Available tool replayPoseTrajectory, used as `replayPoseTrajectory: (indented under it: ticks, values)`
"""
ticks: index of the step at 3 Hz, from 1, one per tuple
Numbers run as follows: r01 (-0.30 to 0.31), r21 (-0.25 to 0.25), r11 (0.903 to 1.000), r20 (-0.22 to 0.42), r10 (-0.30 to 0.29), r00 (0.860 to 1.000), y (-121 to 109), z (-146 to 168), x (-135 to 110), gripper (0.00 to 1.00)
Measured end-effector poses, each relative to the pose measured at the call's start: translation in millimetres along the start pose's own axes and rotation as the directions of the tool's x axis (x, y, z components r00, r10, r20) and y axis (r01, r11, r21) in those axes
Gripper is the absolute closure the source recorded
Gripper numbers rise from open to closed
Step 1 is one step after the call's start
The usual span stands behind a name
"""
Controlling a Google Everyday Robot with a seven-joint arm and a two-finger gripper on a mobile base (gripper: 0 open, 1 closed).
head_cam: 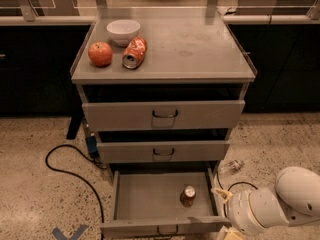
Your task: Pick orange can from bottom drawer and place on counter
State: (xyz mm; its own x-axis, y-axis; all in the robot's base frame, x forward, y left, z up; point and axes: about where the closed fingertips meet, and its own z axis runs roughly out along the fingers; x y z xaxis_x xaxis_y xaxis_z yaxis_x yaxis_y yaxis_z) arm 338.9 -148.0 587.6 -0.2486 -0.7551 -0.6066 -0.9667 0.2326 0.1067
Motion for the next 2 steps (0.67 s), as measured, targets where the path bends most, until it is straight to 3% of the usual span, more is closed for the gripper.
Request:
replayPoseTrajectory:
  ticks: [1,2]
  values:
    - [0.046,-0.029,0.9985,0.059,-0.045,0.997,-21,-2,5,0.00]
    - [0.204,-0.152,0.9670,0.167,-0.179,0.970,-51,13,8,0.00]
